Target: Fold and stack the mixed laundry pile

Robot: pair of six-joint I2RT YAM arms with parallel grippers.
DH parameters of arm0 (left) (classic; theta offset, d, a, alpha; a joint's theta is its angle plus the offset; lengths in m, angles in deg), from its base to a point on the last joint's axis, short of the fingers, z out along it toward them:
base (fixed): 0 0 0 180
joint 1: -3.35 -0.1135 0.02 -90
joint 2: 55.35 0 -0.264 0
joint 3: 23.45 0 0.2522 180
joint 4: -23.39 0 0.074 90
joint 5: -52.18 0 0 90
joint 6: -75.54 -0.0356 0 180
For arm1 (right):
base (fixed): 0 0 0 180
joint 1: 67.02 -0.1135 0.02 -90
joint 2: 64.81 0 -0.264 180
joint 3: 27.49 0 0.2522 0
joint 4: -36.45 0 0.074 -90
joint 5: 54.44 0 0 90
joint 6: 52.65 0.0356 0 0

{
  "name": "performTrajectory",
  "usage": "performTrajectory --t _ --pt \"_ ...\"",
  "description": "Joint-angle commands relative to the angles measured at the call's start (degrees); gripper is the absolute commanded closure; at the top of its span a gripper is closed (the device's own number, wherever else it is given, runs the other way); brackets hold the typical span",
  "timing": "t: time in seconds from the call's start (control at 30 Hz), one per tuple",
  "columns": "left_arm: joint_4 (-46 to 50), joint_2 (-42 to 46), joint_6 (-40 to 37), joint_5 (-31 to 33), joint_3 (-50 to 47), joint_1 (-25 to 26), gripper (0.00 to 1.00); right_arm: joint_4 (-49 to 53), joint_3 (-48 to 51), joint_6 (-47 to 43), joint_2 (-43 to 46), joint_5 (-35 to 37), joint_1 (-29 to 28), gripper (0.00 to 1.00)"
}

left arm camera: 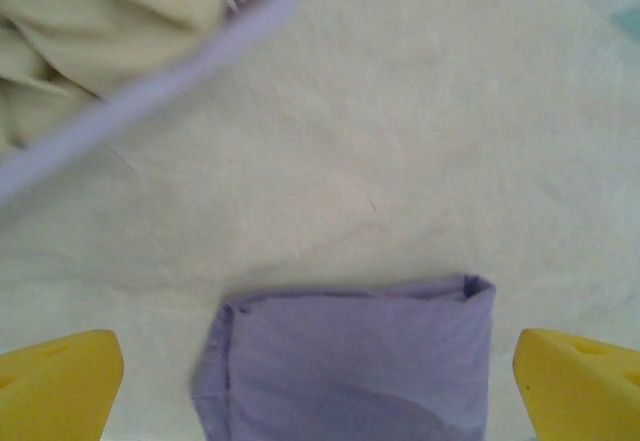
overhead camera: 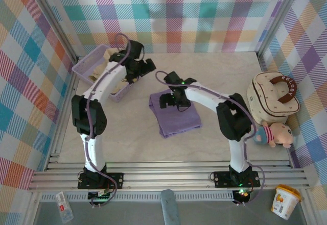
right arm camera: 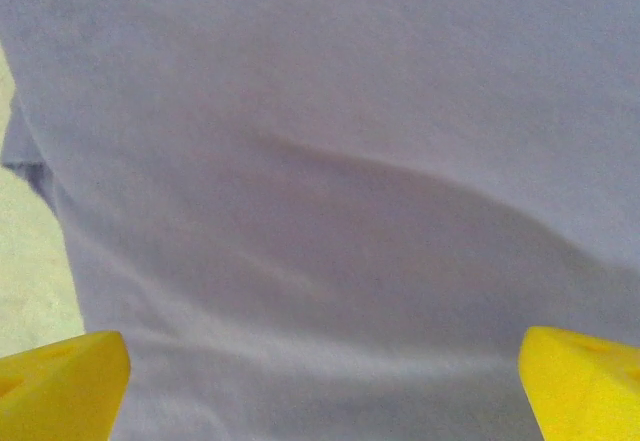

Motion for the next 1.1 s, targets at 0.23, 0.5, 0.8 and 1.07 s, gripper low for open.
performTrajectory --t 0.23,0.5,0.8,1.07 --pt "3.7 1.2 -0.5 0.6 -1.1 -6.5 0.00 16.8 -11.0 4.5 -16.3 18.2 4.5 0.00" --pt "4.9 -2.2 -0.7 0.5 3.1 -8.1 0.00 12.6 -11.7 -2.8 -15.1 15.2 20.0 0.03" --pt "6.4 -4.4 -1.8 1.4 6.7 -10.0 0.00 22.8 -38.9 -7.1 -28.6 6.2 30.0 0.00" --pt "7.3 -9.5 -1.8 2.6 9.7 -12.3 0.00 25.3 -54.3 -14.8 -36.7 10.2 35.8 0.00"
